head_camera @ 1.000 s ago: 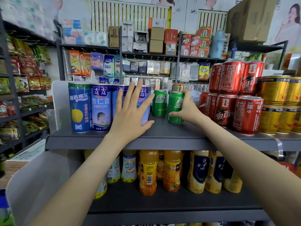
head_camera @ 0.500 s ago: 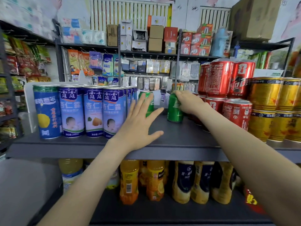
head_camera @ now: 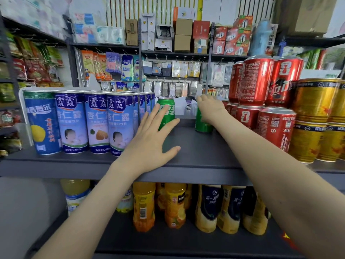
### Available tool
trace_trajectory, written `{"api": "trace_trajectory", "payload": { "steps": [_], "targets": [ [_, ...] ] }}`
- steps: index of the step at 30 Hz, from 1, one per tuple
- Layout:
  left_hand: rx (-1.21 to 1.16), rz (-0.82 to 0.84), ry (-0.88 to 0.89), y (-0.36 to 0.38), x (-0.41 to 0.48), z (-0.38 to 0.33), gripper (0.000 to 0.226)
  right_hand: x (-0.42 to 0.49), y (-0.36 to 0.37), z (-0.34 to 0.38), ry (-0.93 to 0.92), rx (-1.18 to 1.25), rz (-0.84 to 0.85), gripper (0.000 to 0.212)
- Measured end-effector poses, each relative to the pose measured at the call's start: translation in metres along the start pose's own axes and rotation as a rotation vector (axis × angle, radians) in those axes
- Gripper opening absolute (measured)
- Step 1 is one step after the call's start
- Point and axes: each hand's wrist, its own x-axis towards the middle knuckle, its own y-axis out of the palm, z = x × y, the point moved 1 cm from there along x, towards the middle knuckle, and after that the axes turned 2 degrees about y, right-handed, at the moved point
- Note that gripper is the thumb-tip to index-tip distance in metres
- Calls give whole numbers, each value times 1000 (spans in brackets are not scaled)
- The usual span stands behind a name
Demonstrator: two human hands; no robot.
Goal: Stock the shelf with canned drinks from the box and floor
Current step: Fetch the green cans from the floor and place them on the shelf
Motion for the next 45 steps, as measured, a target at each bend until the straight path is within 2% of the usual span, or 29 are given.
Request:
{"api": "trace_trajectory", "payload": {
  "steps": [2,4,6,8,12,15,18,21,33,36,40,45],
  "targets": [
    [17,-48,-22,-3,-1,-2,78,3,3,14,-158,171,-91,92],
    [78,-106,-41,-5,-2,-4,77,7,2,32,-280,310,-123,103],
    [180,-165,-61,-9,-4,-8,77,14,4,48,-321,264,-129,113],
    [286,-231,-102,-14,-6,-11,80,19,7,60,-272,292,-79,118],
    [350,-364,-255,-20,-9,-14,87,21,7,74,-190,417,54,110],
    [351,-407,-364,-20,-9,-13,89,23,8,87,-136,603,127,97],
    [349,-416,-434,-19,-9,-10,90,29,6,96,-42,710,70,74],
    [333,-391,-458,-16,-8,-6,89,29,0,100,0,734,26,64],
    [321,-393,-403,-10,-9,0,77,-33,-32,52,83,705,11,70],
    [321,-408,-387,-8,-9,1,71,-46,-33,38,116,624,-4,77],
    [310,-413,-379,-7,-10,3,68,-57,-33,22,159,494,-63,70],
    [311,-416,-381,-6,-10,4,68,-64,-23,8,223,447,-68,70]
  ]
}}
